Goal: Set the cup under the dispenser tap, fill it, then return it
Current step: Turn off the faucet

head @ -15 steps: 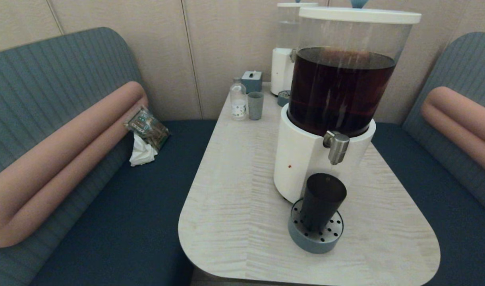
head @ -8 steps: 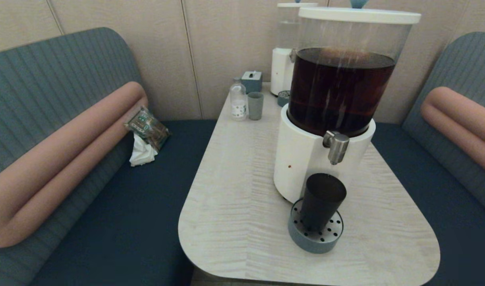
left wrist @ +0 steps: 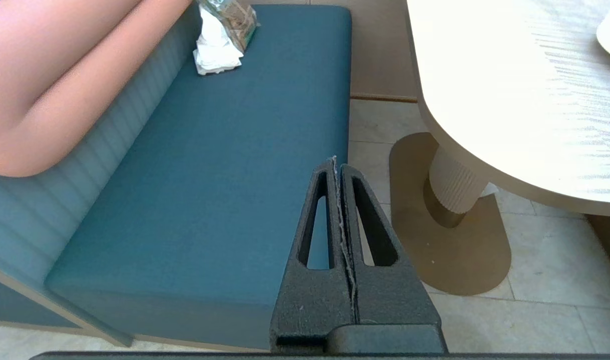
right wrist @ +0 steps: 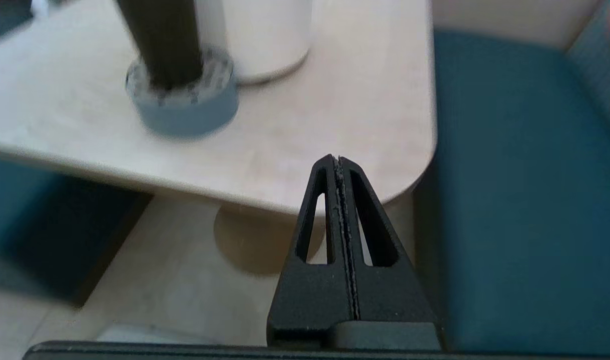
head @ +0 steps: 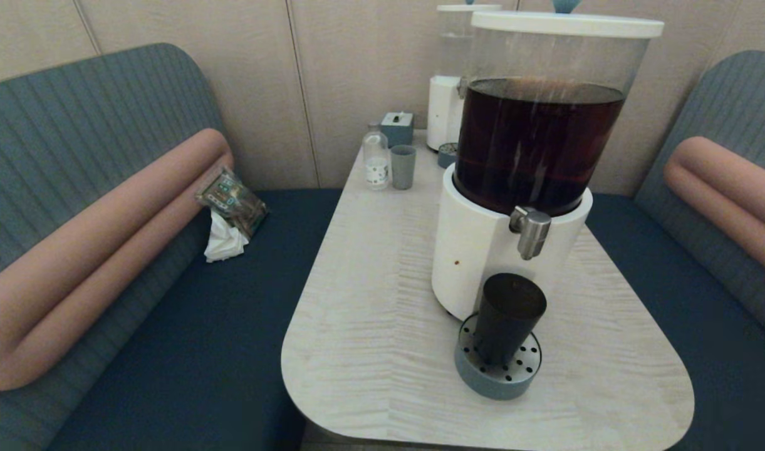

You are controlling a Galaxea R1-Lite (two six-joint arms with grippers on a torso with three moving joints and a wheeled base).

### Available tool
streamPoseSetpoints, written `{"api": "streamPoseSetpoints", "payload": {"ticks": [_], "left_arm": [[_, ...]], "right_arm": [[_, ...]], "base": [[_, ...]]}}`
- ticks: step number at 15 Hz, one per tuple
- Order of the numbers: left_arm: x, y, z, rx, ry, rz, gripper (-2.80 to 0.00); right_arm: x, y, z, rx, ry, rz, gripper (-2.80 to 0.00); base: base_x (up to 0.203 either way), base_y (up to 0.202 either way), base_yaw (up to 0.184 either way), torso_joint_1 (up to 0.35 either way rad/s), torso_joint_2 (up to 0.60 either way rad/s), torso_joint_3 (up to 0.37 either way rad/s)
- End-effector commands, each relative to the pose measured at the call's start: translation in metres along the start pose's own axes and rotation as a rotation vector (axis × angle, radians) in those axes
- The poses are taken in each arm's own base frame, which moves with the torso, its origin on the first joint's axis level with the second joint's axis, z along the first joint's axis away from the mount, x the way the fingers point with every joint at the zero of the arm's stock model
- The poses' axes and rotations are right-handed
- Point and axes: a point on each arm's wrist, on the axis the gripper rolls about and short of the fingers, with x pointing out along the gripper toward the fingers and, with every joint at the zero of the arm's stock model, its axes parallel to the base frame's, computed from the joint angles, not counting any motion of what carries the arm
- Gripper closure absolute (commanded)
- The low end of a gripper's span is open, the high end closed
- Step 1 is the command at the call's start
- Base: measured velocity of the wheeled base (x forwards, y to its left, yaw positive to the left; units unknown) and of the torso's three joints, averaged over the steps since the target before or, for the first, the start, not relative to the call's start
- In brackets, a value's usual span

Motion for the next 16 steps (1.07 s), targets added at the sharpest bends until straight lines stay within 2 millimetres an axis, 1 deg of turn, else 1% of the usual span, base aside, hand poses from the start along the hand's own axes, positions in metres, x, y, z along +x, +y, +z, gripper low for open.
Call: {"api": "streamPoseSetpoints", "payload": {"ticks": [1,9,16], "left_arm": [[0.0001,0.0,0.0,0.0,0.002,-0.001,0.0],[0.0001,0.0,0.0,0.0,0.002,0.0,0.0],[0.0001,0.0,0.0,0.0,0.002,0.0,0.0]], "right_arm": [[0.003,0.0001,-0.0077,0.005,0.029,0.013,0.0],[0.0032,0.0,-0.0081,0.015,0.03,0.01,0.0],[0.0036,-0.0012,-0.0092,0.026,0.034,-0.043,0.0]], "base": [[0.0,0.0,0.0,0.0,0.0,0.0],[0.0,0.0,0.0,0.0,0.0,0.0],[0.0,0.0,0.0,0.0,0.0,0.0]]}}
